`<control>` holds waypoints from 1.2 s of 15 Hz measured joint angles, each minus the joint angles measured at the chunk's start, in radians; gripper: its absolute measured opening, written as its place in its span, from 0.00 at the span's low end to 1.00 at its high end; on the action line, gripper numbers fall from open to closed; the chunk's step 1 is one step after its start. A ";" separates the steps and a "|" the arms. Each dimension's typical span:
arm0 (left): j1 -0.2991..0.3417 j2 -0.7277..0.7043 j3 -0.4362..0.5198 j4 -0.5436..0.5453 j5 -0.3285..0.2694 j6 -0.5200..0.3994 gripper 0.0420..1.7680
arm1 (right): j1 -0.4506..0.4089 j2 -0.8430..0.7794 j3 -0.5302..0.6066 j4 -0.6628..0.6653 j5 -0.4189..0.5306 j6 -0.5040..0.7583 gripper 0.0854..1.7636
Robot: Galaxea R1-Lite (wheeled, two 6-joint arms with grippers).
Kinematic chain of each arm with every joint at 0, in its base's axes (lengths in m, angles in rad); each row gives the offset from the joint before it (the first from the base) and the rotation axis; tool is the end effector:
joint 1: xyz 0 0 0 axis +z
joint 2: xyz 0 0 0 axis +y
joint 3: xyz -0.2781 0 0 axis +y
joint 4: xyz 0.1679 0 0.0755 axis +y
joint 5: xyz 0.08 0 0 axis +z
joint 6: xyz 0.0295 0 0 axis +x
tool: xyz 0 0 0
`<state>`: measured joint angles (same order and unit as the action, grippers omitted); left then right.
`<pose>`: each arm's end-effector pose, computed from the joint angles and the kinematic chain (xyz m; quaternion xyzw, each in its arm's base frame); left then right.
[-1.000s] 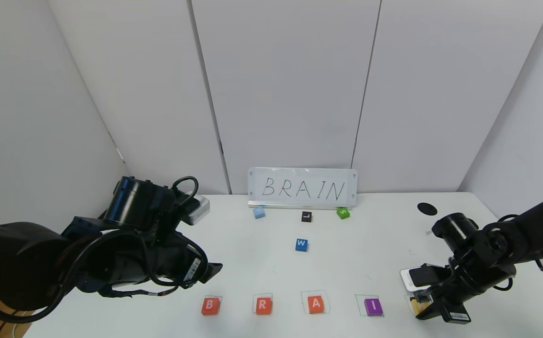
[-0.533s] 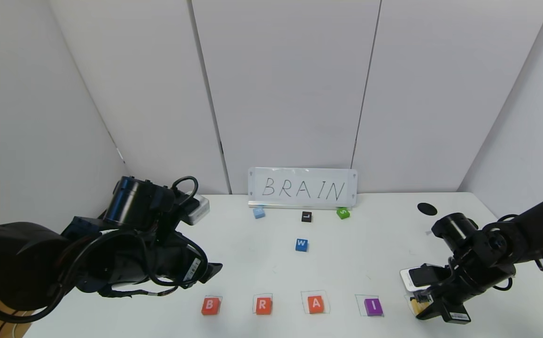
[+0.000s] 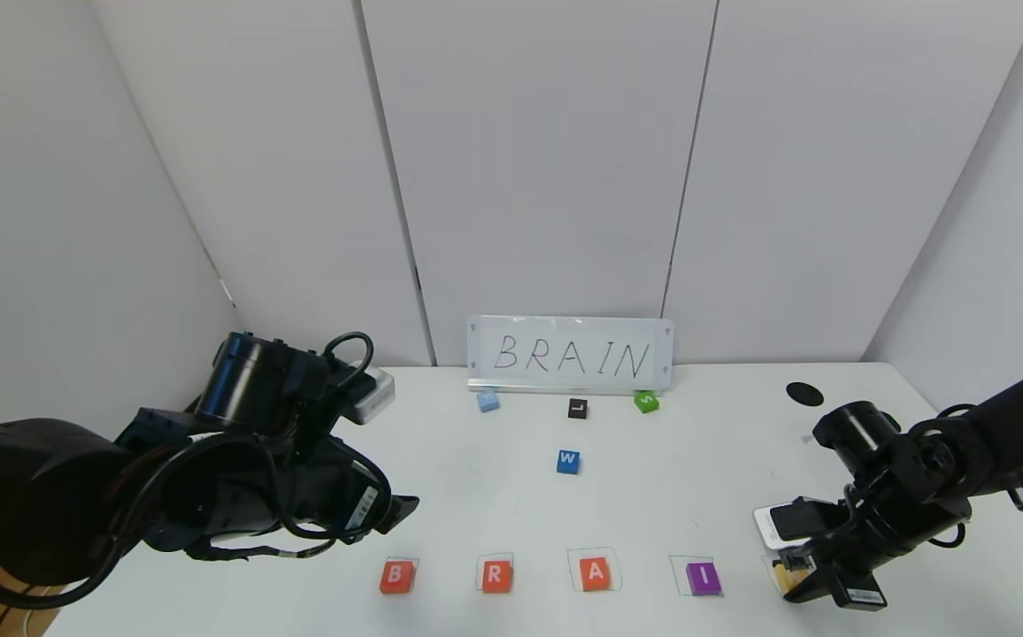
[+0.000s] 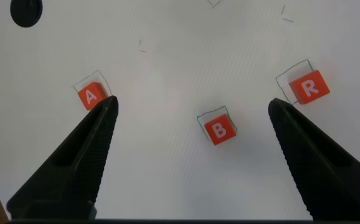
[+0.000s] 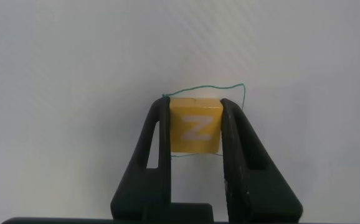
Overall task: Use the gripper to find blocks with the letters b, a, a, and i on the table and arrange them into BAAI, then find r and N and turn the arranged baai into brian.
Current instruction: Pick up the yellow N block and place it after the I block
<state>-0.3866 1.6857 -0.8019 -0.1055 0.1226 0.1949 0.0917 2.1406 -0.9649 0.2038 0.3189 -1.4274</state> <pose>0.2557 -0.1002 0.1176 0.1843 0.3536 -0.1569 0.9035 0.3027 0.0371 0.0022 -0.4399 0.3750 0.5328 0.6181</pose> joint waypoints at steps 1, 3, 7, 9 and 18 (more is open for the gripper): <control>0.000 0.000 0.000 0.000 0.000 0.000 0.97 | 0.000 0.000 0.000 0.000 -0.001 0.000 0.27; 0.000 0.000 0.000 0.000 0.000 0.000 0.97 | 0.000 0.000 0.000 0.000 0.000 0.000 0.27; 0.000 0.000 0.000 0.000 0.000 0.000 0.97 | 0.000 0.001 0.000 0.000 0.000 0.000 0.27; 0.000 0.000 0.000 0.000 0.000 0.000 0.97 | 0.000 0.001 0.000 0.000 0.000 0.000 0.27; -0.009 0.000 0.006 0.000 0.000 0.000 0.97 | -0.007 -0.023 -0.018 0.011 0.045 0.006 0.70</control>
<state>-0.3960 1.6857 -0.7957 -0.1051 0.1226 0.1949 0.0847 2.1181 -0.9828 0.2145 0.3638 -1.4217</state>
